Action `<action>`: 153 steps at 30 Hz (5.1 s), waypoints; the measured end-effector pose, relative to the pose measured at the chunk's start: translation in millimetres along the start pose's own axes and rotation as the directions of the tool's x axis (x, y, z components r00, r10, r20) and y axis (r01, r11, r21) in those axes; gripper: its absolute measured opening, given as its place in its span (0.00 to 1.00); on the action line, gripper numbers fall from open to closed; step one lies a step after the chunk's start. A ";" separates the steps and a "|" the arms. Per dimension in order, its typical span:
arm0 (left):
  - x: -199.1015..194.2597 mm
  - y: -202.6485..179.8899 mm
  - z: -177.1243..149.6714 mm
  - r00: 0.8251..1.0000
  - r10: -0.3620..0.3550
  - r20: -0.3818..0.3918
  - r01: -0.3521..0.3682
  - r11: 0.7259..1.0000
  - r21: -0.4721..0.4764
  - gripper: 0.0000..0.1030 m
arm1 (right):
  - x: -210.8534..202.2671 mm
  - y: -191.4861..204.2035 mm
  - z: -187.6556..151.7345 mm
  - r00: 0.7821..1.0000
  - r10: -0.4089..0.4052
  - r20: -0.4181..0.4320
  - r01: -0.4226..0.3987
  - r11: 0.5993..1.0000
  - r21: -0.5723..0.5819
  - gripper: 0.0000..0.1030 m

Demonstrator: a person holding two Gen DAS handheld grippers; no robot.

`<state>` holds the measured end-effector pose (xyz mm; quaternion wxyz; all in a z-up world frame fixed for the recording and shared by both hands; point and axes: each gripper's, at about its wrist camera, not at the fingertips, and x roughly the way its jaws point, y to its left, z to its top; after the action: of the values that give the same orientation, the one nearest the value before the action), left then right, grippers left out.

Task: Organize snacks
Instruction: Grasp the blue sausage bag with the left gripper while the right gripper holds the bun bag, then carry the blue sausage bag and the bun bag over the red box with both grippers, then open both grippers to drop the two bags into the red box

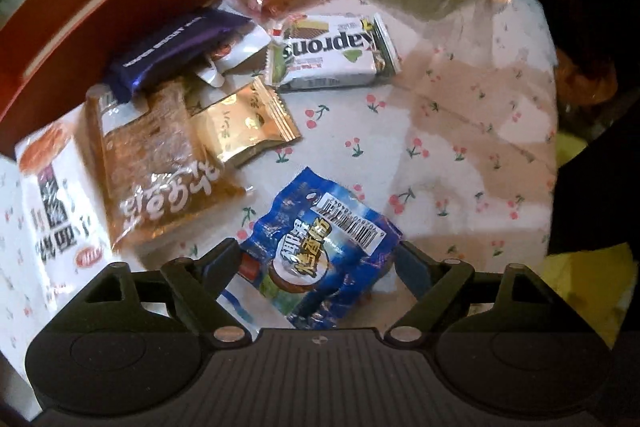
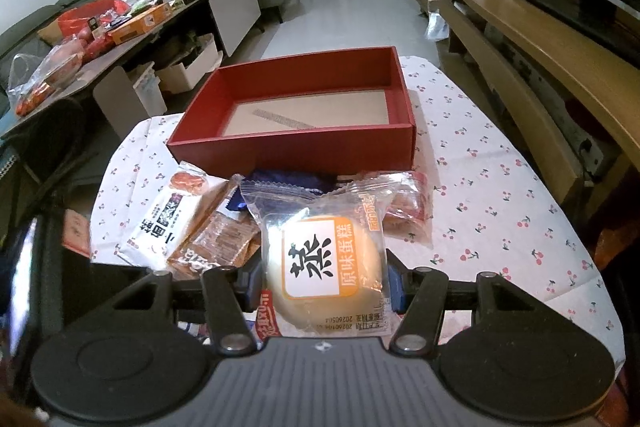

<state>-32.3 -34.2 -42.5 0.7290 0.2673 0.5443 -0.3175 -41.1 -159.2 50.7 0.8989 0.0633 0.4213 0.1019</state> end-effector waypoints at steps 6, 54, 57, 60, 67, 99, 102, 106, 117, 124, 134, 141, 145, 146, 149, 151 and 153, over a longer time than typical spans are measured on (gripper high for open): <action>-3.7 -11.7 -10.6 1.000 0.012 -0.010 -0.012 1.000 0.015 0.71 | -2.0 -2.1 0.0 1.000 0.002 0.003 -0.002 1.000 0.006 0.61; -63.0 49.1 -1.4 0.973 0.042 0.228 0.047 0.927 -0.372 0.75 | 10.8 6.9 -6.8 0.998 -0.052 -0.039 0.050 0.998 -0.039 0.61; -64.2 50.6 0.2 0.971 0.046 0.234 0.048 0.924 -0.380 0.75 | 10.3 7.3 -6.5 0.998 -0.047 -0.036 0.046 0.998 -0.039 0.61; -64.5 51.0 2.2 0.969 0.047 0.241 0.051 0.921 -0.387 0.75 | 10.3 8.0 -6.3 0.998 -0.044 -0.036 0.042 0.998 -0.040 0.61; -66.3 51.5 3.9 0.967 0.052 0.251 0.052 0.919 -0.391 0.75 | 8.8 8.1 -4.2 0.999 -0.045 -0.022 0.044 0.999 -0.028 0.61; -83.7 111.4 50.8 0.930 0.221 0.295 -0.040 0.856 -0.515 0.75 | 31.4 15.9 56.6 0.997 -0.062 0.038 0.062 0.998 0.001 0.61; -80.9 129.2 65.7 0.924 0.236 0.300 -0.036 0.837 -0.546 0.75 | 45.1 12.2 78.1 0.996 -0.073 0.042 0.073 0.997 0.008 0.61; -71.2 154.4 86.1 0.918 0.272 0.290 -0.054 0.808 -0.586 0.75 | 72.0 8.2 106.3 0.996 -0.080 0.040 0.079 0.997 0.024 0.61; -25.5 211.0 111.8 0.926 0.319 0.203 -0.108 0.736 -0.668 0.74 | 160.2 6.2 151.1 0.995 -0.102 0.016 0.102 0.995 -0.002 0.61; 2.3 216.3 114.5 0.942 0.311 0.126 -0.145 0.717 -0.682 0.74 | 195.3 -0.5 145.8 0.993 -0.117 -0.036 0.115 0.993 -0.037 0.61; 2.0 209.1 115.9 0.935 0.342 0.090 -0.200 0.722 -0.662 0.76 | 201.0 1.6 138.1 0.990 -0.134 -0.050 0.129 0.987 -0.099 0.62; -16.9 210.2 109.9 0.931 0.339 0.132 -0.161 0.707 -0.688 0.81 | 178.3 9.9 144.8 0.990 -0.135 0.037 0.138 0.986 -0.092 0.62; -28.0 207.2 108.5 0.926 0.342 0.160 -0.141 0.706 -0.694 0.82 | 165.5 12.3 147.4 0.986 -0.148 0.082 0.154 0.985 -0.081 0.62; -29.7 206.5 108.1 0.926 0.340 0.163 -0.136 0.704 -0.697 0.82 | 163.0 12.7 147.9 0.985 -0.147 0.086 0.154 0.985 -0.078 0.62; -35.4 203.8 106.3 0.927 0.328 0.182 -0.110 0.702 -0.704 0.82 | 153.9 12.3 147.2 0.984 -0.145 0.102 0.152 0.986 -0.064 0.62; -40.7 199.3 104.7 0.925 0.324 0.196 -0.098 0.704 -0.703 0.82 | 146.2 11.9 146.5 0.984 -0.143 0.110 0.150 0.987 -0.056 0.62; -46.9 195.0 102.3 0.924 0.315 0.215 -0.078 0.707 -0.703 0.83 | 136.6 10.8 145.0 0.983 -0.140 0.120 0.146 0.989 -0.036 0.63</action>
<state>168.9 26.5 38.4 0.8836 -0.0171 0.4649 -0.0535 154.5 -120.4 43.5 0.9283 0.0189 0.3690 0.0425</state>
